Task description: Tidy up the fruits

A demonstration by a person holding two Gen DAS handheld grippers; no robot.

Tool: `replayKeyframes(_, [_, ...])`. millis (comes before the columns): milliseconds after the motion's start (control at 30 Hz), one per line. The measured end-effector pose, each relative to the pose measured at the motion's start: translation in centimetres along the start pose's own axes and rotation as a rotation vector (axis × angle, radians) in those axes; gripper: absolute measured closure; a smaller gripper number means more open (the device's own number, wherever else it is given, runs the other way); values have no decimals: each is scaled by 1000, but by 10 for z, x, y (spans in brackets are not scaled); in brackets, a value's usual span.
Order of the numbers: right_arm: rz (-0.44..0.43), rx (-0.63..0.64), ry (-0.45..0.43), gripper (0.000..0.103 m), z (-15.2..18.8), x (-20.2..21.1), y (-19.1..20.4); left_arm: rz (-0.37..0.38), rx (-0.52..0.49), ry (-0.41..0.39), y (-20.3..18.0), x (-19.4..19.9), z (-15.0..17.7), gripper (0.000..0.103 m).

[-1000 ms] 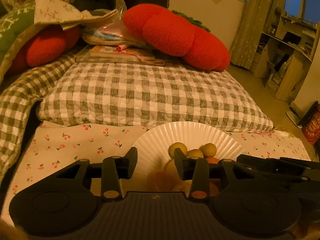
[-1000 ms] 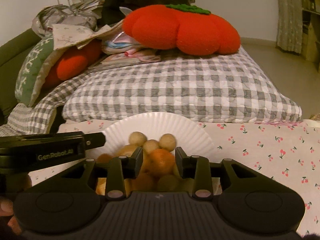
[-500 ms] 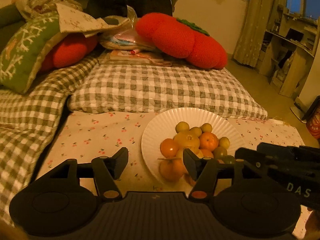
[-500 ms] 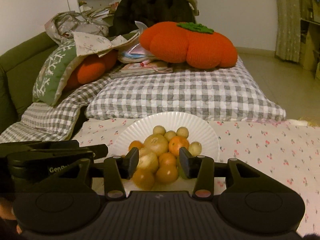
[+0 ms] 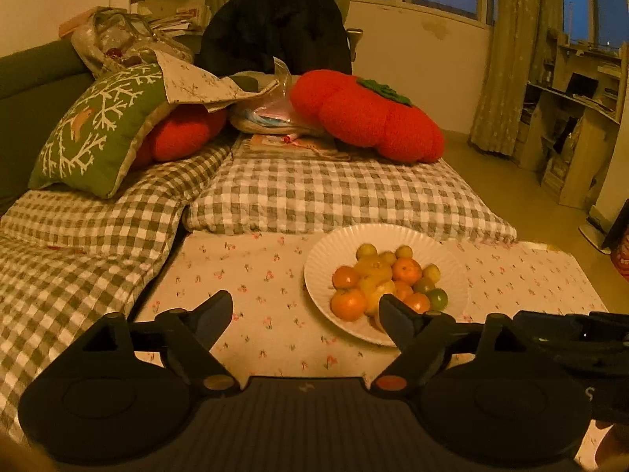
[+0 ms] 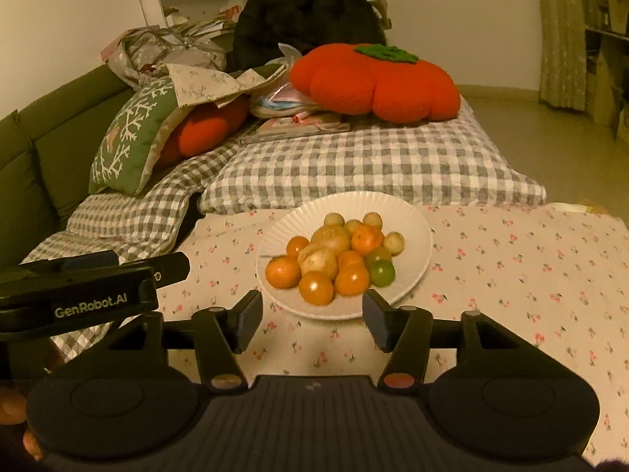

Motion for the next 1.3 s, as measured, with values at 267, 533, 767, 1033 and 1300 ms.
replayKeyframes(267, [-10, -45, -4, 33, 16, 27, -3, 17, 4, 26, -4, 19, 23, 22])
replayKeyframes(533, [36, -44, -37, 23, 12, 32, -11, 17, -16, 27, -11, 25, 31, 17])
replayKeyframes(767, [56, -37, -8, 14, 22, 26, -16, 22, -18, 56, -9, 20, 40, 13])
replayKeyframes(1033, [80, -19, 15, 5, 28, 21, -14, 10, -3, 73, -4, 17, 43, 10])
replayKeyframes(1300, [99, -14, 24, 0, 31, 19, -13, -3, 9, 91, 0, 15, 46, 10])
Point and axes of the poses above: each gripper's, at about its wrist camera, not at the fingertips, and x roughly against the way its jaws point, y to its left, z to its underside, the point moved 10 cm from there along -x, roughly the way its jaws point, and after that the axes turned 1 degree about x, right-handed, at the moved point
